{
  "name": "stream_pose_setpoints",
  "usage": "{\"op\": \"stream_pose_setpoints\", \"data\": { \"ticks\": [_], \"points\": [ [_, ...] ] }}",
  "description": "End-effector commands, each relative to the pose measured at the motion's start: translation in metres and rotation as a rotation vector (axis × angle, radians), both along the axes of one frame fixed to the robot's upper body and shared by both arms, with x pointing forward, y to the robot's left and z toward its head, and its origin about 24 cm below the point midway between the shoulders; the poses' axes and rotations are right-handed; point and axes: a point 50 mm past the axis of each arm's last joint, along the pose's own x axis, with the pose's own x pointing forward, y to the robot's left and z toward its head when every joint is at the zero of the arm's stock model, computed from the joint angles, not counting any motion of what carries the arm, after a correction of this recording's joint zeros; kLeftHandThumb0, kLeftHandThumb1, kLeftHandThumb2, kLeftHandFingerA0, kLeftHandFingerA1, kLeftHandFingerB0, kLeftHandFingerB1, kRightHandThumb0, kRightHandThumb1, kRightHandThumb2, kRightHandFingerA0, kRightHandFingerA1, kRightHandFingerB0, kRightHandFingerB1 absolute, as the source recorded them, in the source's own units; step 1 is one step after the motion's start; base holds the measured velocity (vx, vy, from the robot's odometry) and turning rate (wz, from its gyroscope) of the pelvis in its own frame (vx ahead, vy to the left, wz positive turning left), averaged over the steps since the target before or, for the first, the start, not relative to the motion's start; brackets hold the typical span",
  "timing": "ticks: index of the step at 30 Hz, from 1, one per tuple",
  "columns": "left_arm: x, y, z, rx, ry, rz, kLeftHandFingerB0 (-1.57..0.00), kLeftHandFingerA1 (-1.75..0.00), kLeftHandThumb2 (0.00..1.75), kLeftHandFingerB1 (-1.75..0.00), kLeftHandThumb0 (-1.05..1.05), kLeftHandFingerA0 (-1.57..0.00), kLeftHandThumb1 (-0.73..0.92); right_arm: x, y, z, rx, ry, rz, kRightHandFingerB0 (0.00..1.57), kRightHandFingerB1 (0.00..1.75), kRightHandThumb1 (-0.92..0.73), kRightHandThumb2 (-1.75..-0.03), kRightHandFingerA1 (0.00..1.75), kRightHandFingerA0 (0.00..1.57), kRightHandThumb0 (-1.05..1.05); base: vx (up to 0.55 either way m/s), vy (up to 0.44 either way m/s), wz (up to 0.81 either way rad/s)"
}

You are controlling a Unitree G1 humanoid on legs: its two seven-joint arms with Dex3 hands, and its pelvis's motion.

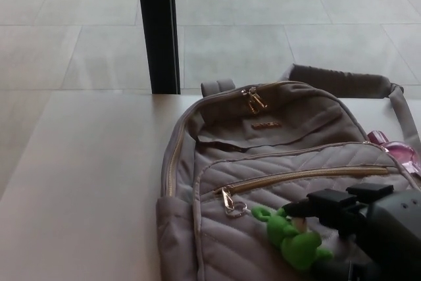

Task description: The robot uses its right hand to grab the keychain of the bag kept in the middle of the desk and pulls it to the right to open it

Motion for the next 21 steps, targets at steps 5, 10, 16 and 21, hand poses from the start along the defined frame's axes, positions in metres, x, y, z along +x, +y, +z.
{"op": "stream_pose_setpoints", "data": {
  "ticks": [5, 10, 16, 21],
  "points": [
    [-0.001, 0.002, 0.003, 0.025, -0.014, -0.007, -0.4, -0.53, 0.85, -0.42, -0.9, -0.53, 0.92, -0.01, 0.01, -0.029, 0.05, 0.148, 0.064, 0.74, 0.51, -0.67, -0.95, 1.75, 1.03, -0.32, 0.0, 0.0, 0.0],
    [-0.002, 0.002, 0.002, 0.02, -0.016, -0.002, -0.42, -0.55, 0.85, -0.43, -0.91, -0.53, 0.91, -0.011, 0.018, -0.028, 0.097, 0.13, 0.092, 0.69, 0.49, -0.68, -0.93, 1.75, 1.05, -0.33, 0.0, 0.0, 0.0],
    [-0.001, 0.002, 0.002, 0.028, -0.012, -0.025, -0.43, -0.55, 0.85, -0.44, -0.91, -0.54, 0.92, -0.013, 0.031, -0.028, 0.096, 0.084, 0.157, 0.76, 0.49, -0.71, -0.84, 1.75, 0.98, -0.34, 0.0, 0.0, 0.0],
    [0.003, 0.003, 0.003, 0.038, -0.015, -0.03, -0.43, -0.54, 0.85, -0.44, -0.91, -0.54, 0.91, -0.015, 0.036, -0.032, 0.075, 0.077, 0.185, 0.84, 0.51, -0.71, -0.71, 1.75, 0.95, -0.35, 0.0, 0.0, 0.0]
  ]
}}
